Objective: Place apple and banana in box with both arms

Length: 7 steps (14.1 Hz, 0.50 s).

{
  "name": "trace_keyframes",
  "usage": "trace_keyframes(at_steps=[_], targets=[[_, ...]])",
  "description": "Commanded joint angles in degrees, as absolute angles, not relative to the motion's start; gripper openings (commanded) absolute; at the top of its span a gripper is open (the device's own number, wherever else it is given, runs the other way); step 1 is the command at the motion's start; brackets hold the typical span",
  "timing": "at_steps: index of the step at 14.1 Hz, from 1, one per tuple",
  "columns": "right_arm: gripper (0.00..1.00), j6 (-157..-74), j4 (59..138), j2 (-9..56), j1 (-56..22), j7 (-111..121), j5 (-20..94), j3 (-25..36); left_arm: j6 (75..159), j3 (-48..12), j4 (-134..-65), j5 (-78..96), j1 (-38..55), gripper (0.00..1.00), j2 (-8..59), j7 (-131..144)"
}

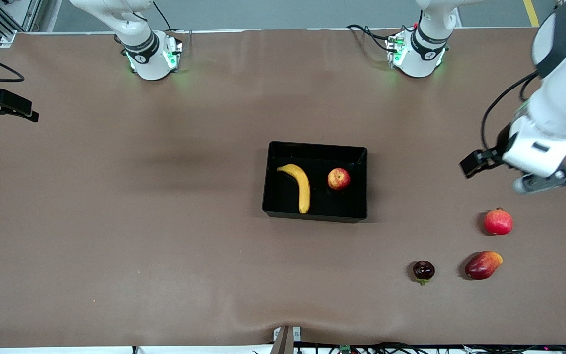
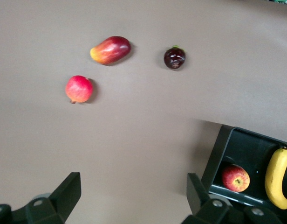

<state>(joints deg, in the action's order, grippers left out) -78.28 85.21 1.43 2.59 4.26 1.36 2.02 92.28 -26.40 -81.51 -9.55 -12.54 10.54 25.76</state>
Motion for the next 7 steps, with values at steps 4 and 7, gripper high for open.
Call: trace_keyframes(at_steps=[4, 7], targets=[[1.0, -78.0, 84.2, 1.6, 2.2, 3.6, 2.2, 2.3, 87.5, -18.5, -87.4, -3.1, -9.3, 1.0, 0.0, 18.6], [1.0, -78.0, 84.2, 1.6, 2.2, 3.7, 2.4, 2.3, 84.5, -12.8, -88.9, -1.4, -3.8, 1.0, -3.1, 12.3]])
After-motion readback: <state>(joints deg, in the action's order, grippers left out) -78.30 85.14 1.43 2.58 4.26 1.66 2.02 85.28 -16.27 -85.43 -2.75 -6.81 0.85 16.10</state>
